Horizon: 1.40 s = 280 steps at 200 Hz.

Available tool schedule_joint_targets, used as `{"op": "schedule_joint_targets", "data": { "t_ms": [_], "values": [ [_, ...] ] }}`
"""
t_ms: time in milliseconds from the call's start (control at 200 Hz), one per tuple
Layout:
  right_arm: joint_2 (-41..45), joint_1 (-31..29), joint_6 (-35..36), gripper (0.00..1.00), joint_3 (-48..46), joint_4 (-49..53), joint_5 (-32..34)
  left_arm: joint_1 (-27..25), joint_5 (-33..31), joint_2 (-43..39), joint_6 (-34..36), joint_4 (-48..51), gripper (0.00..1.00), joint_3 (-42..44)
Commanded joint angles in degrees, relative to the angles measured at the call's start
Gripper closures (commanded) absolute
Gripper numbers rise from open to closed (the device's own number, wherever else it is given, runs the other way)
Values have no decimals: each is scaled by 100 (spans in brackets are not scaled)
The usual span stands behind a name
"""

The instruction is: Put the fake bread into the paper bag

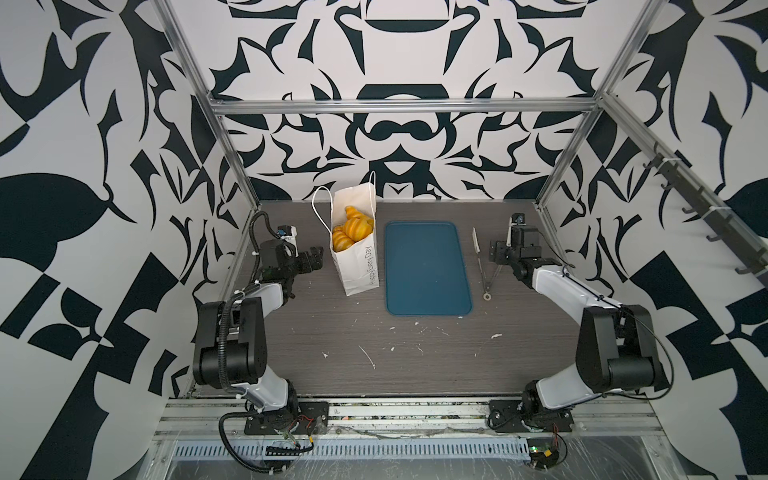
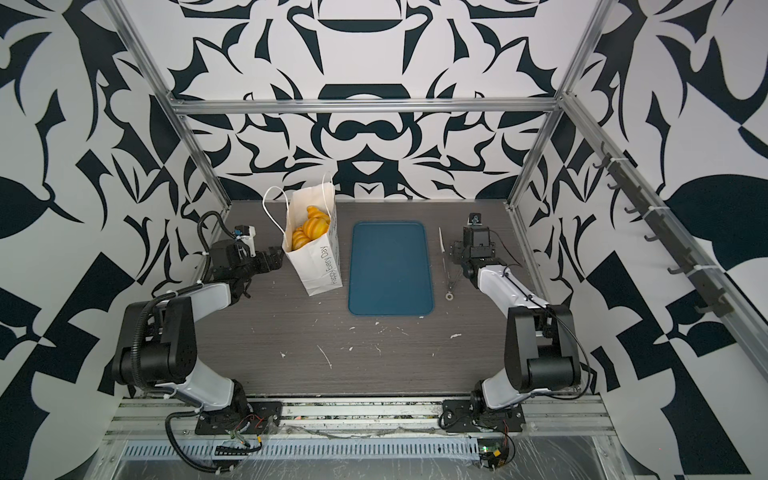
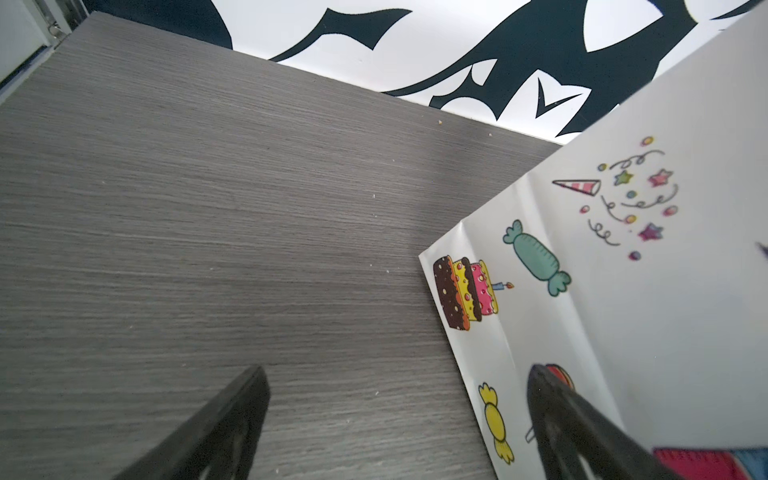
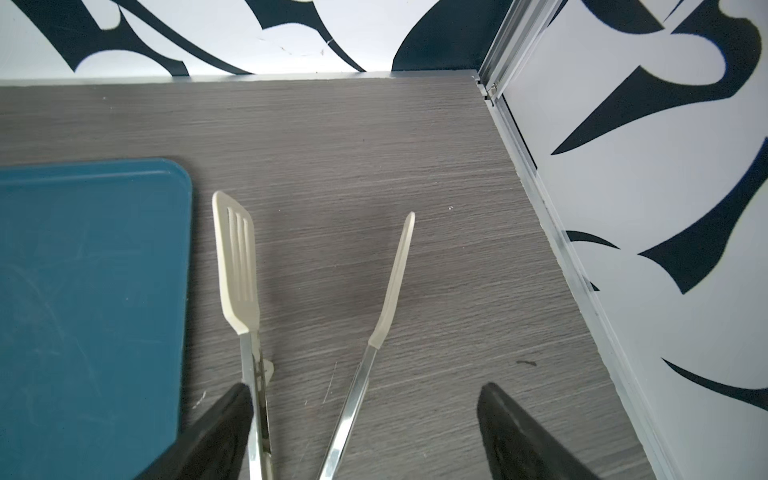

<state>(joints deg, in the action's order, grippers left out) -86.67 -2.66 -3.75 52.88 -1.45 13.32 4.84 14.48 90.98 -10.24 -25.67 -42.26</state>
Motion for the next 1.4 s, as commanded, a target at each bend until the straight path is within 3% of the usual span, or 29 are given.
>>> {"op": "schedule_joint_targets", "data": {
  "t_ms": [0, 330, 695, 1115, 1395],
  "values": [
    [290, -13, 213, 12, -242, -548, 113, -1, 97, -159, 183, -156, 1, 31],
    [646, 59, 278, 13, -1216, -1331, -136, -1, -134, -796, 605, 177, 1, 498],
    [470, 68, 280, 14, -1500, -1869, -529, 4, -281, -1177, 609, -410, 1, 1269],
    [204, 76, 213, 14, -1544, -2548, -778, -1, -238, -389, 641, -2074, 1, 1824],
    [-123, 103, 180, 15, -1362, -2868, -926, -274, -465, -309, 898, -1480, 1, 1504]
  ]
}}
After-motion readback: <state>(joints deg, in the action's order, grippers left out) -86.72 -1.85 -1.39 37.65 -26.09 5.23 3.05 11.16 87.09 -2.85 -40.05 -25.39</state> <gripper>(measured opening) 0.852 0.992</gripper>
